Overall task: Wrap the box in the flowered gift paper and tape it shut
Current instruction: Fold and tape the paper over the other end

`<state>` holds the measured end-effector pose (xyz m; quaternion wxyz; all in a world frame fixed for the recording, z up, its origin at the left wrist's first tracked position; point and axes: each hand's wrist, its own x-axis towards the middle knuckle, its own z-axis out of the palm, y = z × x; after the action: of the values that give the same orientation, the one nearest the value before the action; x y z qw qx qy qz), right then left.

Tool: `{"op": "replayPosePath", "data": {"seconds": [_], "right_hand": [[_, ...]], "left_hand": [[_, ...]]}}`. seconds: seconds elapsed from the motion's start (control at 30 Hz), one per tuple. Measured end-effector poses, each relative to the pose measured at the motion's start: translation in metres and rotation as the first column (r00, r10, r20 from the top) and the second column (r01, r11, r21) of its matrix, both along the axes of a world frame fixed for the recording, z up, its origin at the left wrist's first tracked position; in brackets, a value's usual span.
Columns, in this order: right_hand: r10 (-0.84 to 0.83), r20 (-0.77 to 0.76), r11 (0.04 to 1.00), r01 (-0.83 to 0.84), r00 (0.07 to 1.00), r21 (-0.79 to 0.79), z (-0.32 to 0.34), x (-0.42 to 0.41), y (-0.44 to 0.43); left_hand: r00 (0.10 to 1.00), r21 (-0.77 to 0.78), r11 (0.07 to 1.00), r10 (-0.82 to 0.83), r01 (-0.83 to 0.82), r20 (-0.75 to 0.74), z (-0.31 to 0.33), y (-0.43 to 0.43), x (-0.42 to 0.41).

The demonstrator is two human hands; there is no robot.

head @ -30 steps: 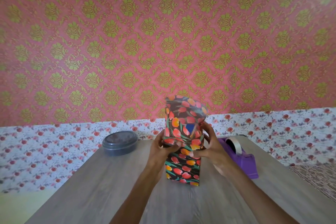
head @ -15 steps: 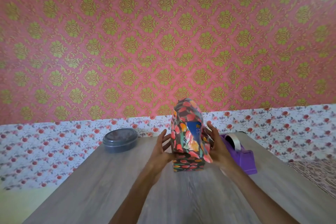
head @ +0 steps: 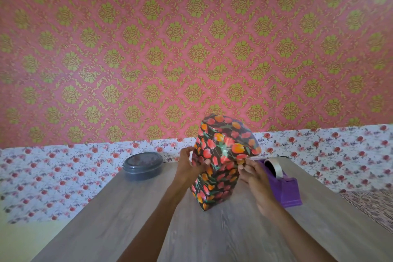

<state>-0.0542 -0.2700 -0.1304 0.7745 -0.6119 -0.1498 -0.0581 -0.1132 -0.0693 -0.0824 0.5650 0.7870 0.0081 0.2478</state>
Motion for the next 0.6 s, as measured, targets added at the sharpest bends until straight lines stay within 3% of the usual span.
{"op": "replayPosePath", "data": {"seconds": [0.07, 0.23, 0.33, 0.5, 0.6], "right_hand": [[0.072, -0.005, 0.997, -0.072, 0.997, 0.004, 0.004, -0.001, 0.002], [0.224, 0.101, 0.973, -0.218, 0.969, -0.071, 0.009, -0.009, 0.011], [0.233, 0.116, 0.970, -0.223, 0.966, -0.093, 0.016, -0.012, 0.014], [0.166, 0.045, 0.980, -0.160, 0.985, -0.118, 0.022, -0.011, 0.020], [0.144, 0.030, 0.984, -0.140, 0.989, -0.110, 0.022, -0.011, 0.025]], "left_hand": [[0.994, -0.052, 0.995, -0.089, 0.087, -0.058, 0.005, 0.003, 0.005], [0.996, 0.140, 0.986, 0.093, -0.091, -0.005, 0.005, 0.006, 0.010], [0.998, 0.061, 0.997, 0.056, -0.057, 0.028, 0.008, 0.008, 0.001], [0.994, 0.157, 0.982, 0.105, -0.102, -0.010, 0.012, 0.014, -0.001], [0.999, 0.084, 0.996, 0.010, -0.006, -0.045, 0.009, 0.013, -0.006]]}}
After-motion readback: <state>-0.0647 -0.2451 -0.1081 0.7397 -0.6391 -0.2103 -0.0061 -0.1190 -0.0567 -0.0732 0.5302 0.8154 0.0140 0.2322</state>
